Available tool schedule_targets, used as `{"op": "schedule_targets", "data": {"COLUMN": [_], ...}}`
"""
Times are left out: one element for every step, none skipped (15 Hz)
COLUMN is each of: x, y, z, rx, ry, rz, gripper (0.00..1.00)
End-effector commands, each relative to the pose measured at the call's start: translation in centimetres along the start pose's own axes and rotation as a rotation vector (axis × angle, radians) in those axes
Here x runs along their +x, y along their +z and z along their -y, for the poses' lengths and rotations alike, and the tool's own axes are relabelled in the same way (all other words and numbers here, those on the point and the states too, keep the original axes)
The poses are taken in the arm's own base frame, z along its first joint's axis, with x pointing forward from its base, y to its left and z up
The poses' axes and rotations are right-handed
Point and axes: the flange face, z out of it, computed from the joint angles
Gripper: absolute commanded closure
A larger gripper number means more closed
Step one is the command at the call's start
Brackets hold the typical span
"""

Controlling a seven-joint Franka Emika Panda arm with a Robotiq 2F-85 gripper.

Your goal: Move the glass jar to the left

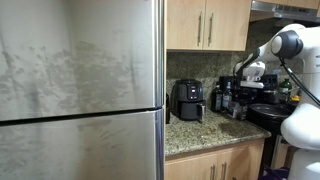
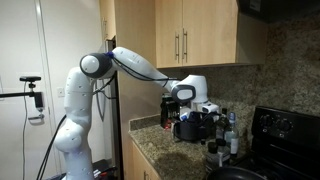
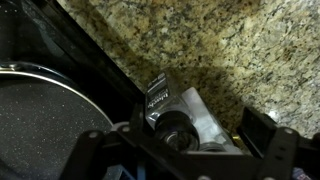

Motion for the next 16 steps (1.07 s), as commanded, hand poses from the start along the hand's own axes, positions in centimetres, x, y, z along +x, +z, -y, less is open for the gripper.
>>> {"op": "schedule_targets", "data": {"x": [1.7, 2.1, 2.7, 3.1, 1.7, 1.9, 1.9, 1.9, 1.9, 2.0, 2.2, 2.6, 2.9, 3.0, 3.2, 3.5], "y": [1.4, 1.5, 1.7, 1.7, 1.3, 1.5, 1.6, 1.6, 1.6, 2.3, 2.7, 3.2, 3.6, 4.1, 4.4, 4.9], "z": [-0.5, -0.9, -1.1, -1.2, -0.9, -1.0, -0.9, -0.9, -0.8, -0.5, -0.3, -0.1, 0.2, 0.3, 0.5, 0.5], "rx": [-0.064, -0.081, -0.090, -0.092, -0.074, -0.077, -0.077, -0.077, -0.077, -0.089, -0.089, -0.079, -0.075, -0.069, -0.070, -0.079], "ry": [-0.068, -0.081, -0.085, -0.083, -0.057, -0.055, -0.055, -0.055, -0.056, -0.036, -0.012, 0.012, 0.038, 0.062, 0.080, 0.098], "rz": [-0.016, -0.022, -0.035, -0.041, -0.022, -0.024, -0.022, -0.023, -0.023, -0.035, -0.046, -0.056, -0.071, -0.086, -0.102, -0.121], "gripper": [0.00, 0.00, 0.00, 0.00, 0.00, 0.00, 0.00, 0.00, 0.00, 0.00, 0.00, 0.00, 0.00, 0.00, 0.00, 0.00]}}
